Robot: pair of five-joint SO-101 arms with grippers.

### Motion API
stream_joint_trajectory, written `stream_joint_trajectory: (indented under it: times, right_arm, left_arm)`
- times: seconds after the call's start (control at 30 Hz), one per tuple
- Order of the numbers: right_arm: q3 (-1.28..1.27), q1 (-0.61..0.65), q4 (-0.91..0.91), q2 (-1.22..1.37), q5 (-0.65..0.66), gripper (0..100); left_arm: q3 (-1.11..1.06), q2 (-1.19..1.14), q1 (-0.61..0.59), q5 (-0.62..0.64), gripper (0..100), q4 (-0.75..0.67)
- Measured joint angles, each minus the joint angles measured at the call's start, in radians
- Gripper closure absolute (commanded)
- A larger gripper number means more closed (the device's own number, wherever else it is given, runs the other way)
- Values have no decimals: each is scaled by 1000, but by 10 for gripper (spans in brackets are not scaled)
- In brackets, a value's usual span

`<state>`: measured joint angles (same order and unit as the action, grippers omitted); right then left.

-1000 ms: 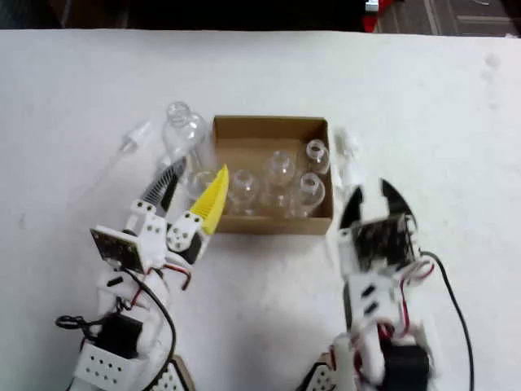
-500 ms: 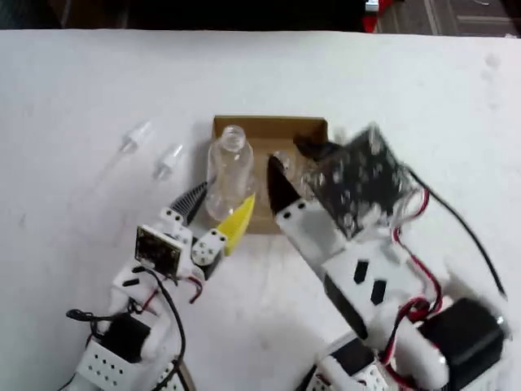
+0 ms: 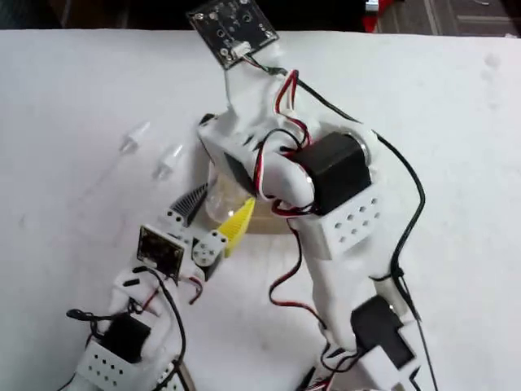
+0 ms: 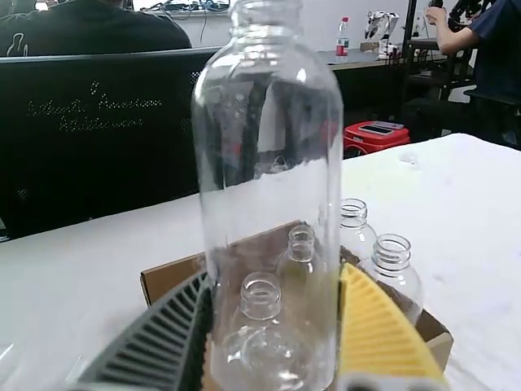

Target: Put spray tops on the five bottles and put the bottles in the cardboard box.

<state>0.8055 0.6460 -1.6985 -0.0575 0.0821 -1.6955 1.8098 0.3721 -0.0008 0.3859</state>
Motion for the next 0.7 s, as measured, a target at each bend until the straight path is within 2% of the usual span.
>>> stream_joint_trajectory:
  times: [0.33, 0.7]
  right_arm:
    - [-233, 3, -2, -121, -17, 790]
    - [-253, 3, 2, -126, -17, 793]
  left_arm:
    - [0, 0, -3, 0, 976, 0]
    - [0, 0, -5, 0, 976, 2]
